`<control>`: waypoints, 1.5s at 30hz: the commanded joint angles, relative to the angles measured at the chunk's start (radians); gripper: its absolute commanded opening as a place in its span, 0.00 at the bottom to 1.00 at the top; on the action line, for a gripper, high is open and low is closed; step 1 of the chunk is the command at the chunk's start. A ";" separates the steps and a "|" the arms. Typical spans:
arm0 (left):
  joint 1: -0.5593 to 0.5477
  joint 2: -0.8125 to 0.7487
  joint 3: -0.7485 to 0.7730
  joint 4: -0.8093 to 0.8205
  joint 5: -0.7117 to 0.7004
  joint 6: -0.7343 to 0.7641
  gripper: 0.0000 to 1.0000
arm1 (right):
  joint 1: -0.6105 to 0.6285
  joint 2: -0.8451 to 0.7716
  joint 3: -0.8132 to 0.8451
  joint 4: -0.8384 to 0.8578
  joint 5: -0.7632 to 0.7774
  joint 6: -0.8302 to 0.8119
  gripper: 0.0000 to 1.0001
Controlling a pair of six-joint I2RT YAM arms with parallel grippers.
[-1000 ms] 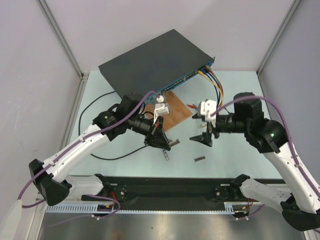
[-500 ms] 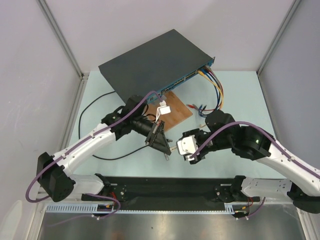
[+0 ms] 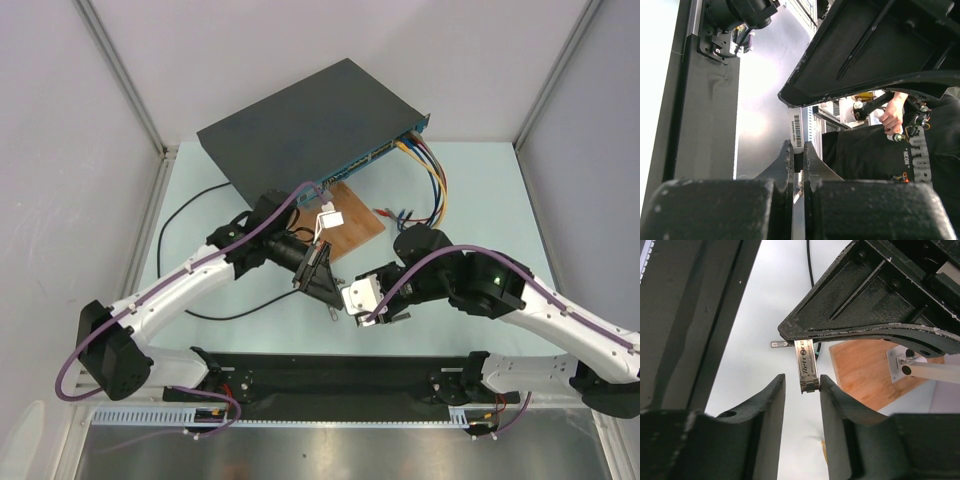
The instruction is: Insert the plug into the switch port
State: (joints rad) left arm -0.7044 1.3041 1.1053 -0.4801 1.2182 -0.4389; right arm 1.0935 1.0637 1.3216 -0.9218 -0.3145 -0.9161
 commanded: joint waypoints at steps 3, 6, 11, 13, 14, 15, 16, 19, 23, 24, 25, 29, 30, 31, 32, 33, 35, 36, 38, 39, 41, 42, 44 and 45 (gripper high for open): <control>0.006 0.007 0.028 0.037 0.035 -0.024 0.00 | 0.012 0.009 0.028 0.008 0.018 -0.020 0.33; 0.006 0.007 0.030 0.040 0.035 -0.026 0.00 | 0.013 0.010 0.030 0.008 0.018 -0.021 0.24; 0.006 -0.011 0.053 0.044 0.027 0.009 0.35 | 0.014 0.009 0.024 0.018 0.037 -0.001 0.00; 0.011 -0.019 0.114 -0.026 -0.021 0.096 0.60 | 0.008 -0.004 0.010 0.032 0.043 0.013 0.00; 0.017 -0.019 0.140 -0.049 -0.037 0.124 0.67 | 0.002 -0.010 -0.007 0.040 0.045 0.032 0.00; 0.032 -0.016 0.166 -0.067 -0.051 0.165 0.71 | -0.004 -0.017 -0.015 0.049 0.042 0.043 0.00; 0.043 -0.012 0.223 -0.098 -0.062 0.183 0.76 | -0.017 -0.028 -0.022 0.060 0.041 0.052 0.00; 0.100 0.014 0.345 -0.149 -0.092 0.232 0.85 | -0.041 -0.044 -0.042 0.084 0.032 0.106 0.00; 0.206 0.047 0.470 -0.129 -0.117 0.214 0.88 | -0.075 -0.059 -0.061 0.110 0.014 0.170 0.00; 0.262 0.049 0.494 -0.111 -0.129 0.185 0.89 | -0.079 -0.059 -0.070 0.115 0.018 0.190 0.00; 0.291 0.046 0.496 -0.051 -0.143 0.161 0.90 | -0.087 -0.059 -0.073 0.127 0.028 0.201 0.00; 0.512 0.001 0.450 0.148 -0.244 0.010 0.91 | -0.138 -0.031 -0.082 0.164 0.071 0.276 0.00; 0.552 -0.011 0.402 0.240 -0.261 -0.083 0.91 | -0.148 -0.024 -0.081 0.175 0.080 0.290 0.00; 0.597 -0.040 0.374 0.285 -0.278 -0.130 0.91 | -0.159 -0.018 -0.076 0.182 0.089 0.327 0.00; 0.681 -0.055 0.320 0.352 -0.310 -0.206 0.92 | -0.185 0.004 -0.071 0.198 0.092 0.347 0.00; 0.724 -0.072 0.294 0.373 -0.333 -0.231 0.93 | -0.199 0.015 -0.064 0.199 0.095 0.371 0.00; 0.833 -0.127 0.237 0.420 -0.359 -0.274 0.94 | -0.234 0.042 -0.030 0.196 0.074 0.431 0.00; 0.867 -0.143 0.181 0.446 -0.382 -0.306 0.95 | -0.271 0.054 -0.019 0.190 0.062 0.450 0.00; 0.919 -0.170 0.128 0.452 -0.391 -0.331 0.96 | -0.305 0.082 -0.007 0.202 0.040 0.516 0.00; 0.962 -0.186 0.075 0.449 -0.391 -0.348 0.97 | -0.323 0.090 -0.005 0.215 0.032 0.535 0.00; 1.006 -0.196 0.022 0.446 -0.388 -0.365 0.97 | -0.365 0.108 -0.001 0.233 0.031 0.598 0.00; 1.014 -0.206 -0.026 0.445 -0.387 -0.374 0.97 | -0.374 0.113 0.005 0.256 0.038 0.624 0.00; 1.023 -0.209 -0.074 0.452 -0.384 -0.383 0.97 | -0.400 0.136 0.013 0.276 0.072 0.666 0.00; 1.025 -0.206 -0.120 0.475 -0.379 -0.397 0.97 | -0.403 0.148 0.030 0.291 0.090 0.712 0.00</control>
State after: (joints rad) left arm 0.3096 1.1057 1.0611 -0.0704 0.8398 -0.7650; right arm 0.7059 1.1954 1.2819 -0.7235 -0.2523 -0.3424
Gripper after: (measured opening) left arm 0.967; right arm 0.074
